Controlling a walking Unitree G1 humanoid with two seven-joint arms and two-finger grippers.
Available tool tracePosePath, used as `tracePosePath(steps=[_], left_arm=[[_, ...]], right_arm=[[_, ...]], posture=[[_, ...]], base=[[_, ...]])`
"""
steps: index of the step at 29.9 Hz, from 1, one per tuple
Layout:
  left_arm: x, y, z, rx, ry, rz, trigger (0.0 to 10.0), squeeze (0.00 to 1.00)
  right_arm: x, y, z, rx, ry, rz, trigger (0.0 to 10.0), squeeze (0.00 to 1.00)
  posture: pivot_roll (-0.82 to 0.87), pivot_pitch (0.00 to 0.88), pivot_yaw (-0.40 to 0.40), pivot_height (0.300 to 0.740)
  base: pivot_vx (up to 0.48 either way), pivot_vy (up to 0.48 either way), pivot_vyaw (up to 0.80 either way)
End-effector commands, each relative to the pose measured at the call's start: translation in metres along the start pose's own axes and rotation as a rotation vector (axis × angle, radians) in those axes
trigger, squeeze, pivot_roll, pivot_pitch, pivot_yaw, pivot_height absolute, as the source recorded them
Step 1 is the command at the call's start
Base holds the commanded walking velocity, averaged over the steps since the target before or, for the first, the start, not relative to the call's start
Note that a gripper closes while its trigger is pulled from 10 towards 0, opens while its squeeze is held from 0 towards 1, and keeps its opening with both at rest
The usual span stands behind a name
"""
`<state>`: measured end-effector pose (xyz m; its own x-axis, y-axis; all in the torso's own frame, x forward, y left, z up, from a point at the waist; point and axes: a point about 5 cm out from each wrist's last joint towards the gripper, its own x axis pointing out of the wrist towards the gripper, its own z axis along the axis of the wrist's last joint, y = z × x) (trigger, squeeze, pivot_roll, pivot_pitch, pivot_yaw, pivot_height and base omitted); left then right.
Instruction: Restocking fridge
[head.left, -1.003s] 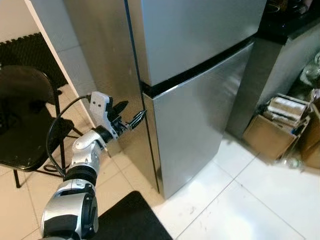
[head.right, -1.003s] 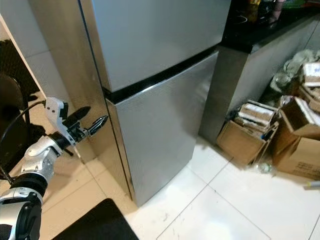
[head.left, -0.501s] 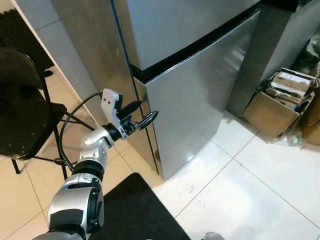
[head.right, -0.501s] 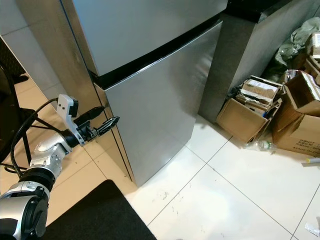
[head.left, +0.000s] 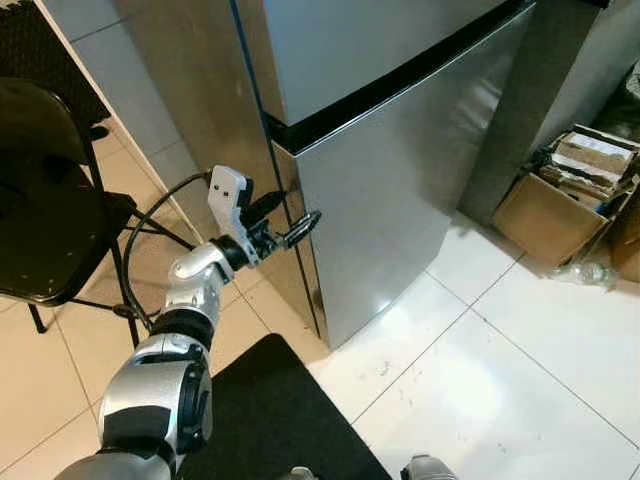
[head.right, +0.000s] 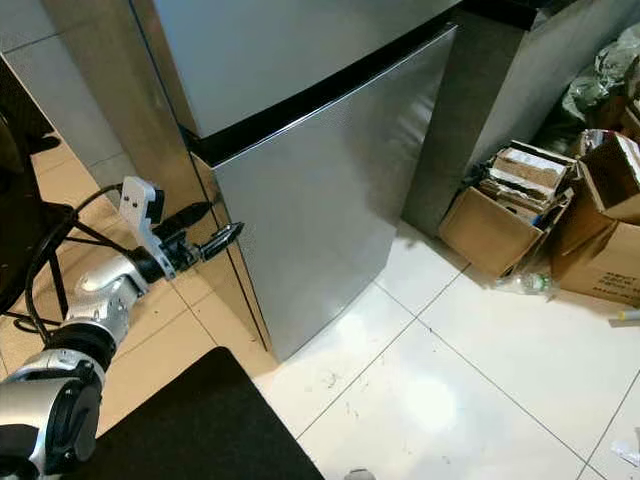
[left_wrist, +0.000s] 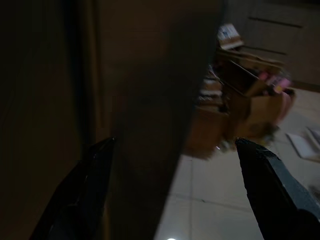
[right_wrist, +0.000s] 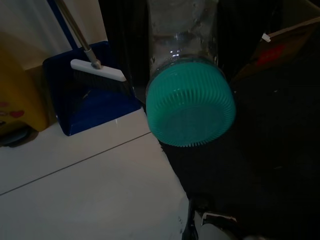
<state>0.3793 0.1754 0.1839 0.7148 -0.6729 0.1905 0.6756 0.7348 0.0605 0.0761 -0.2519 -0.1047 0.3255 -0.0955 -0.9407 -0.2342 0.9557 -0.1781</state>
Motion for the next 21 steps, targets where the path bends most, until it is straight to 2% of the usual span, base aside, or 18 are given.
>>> tracePosePath(steps=[1,11,12,15,17,18,21], left_arm=[[0.009,-0.003,0.007,0.02,-0.024,-0.013,10.0,0.0],[0.016,-0.001,0.018,0.026,-0.036,-0.024,10.0,0.0],[0.018,-0.003,0.018,0.021,-0.037,-0.051,10.0,0.0],[0.027,-0.023,0.013,-0.031,-0.029,-0.251,10.0,0.0],[0.029,-0.032,0.009,-0.051,-0.018,-0.335,10.0,0.0],[0.029,-0.032,0.009,-0.051,-0.018,-0.335,10.0,0.0],[0.03,-0.047,0.0,-0.077,-0.003,-0.447,10.0,0.0]], right_arm=[[-0.002,0.001,-0.012,0.004,0.034,0.001,10.0,0.0],[-0.001,0.003,-0.008,0.012,0.022,-0.001,10.0,0.0],[-0.001,0.003,-0.008,0.012,0.022,-0.002,10.0,0.0],[-0.001,0.001,-0.009,0.014,0.026,-0.008,10.0,0.0],[-0.002,0.0,-0.01,0.015,0.028,-0.01,10.0,0.0],[-0.002,0.0,-0.01,0.015,0.028,-0.01,10.0,0.0],[-0.002,0.0,-0.01,0.014,0.031,-0.011,10.0,0.0]], posture=[[-0.2,0.248,0.038,0.74],[-0.21,0.245,0.044,0.74],[-0.21,0.244,0.045,0.74],[-0.2,0.242,0.046,0.74],[-0.2,0.242,0.046,0.74],[-0.2,0.242,0.046,0.74],[-0.2,0.238,0.048,0.74]], base=[[0.0,0.0,0.0],[0.0,0.0,0.0],[0.0,0.0,0.0],[0.0,0.0,0.0],[0.0,0.0,0.0],[0.0,0.0,0.0],[0.0,0.0,0.0]])
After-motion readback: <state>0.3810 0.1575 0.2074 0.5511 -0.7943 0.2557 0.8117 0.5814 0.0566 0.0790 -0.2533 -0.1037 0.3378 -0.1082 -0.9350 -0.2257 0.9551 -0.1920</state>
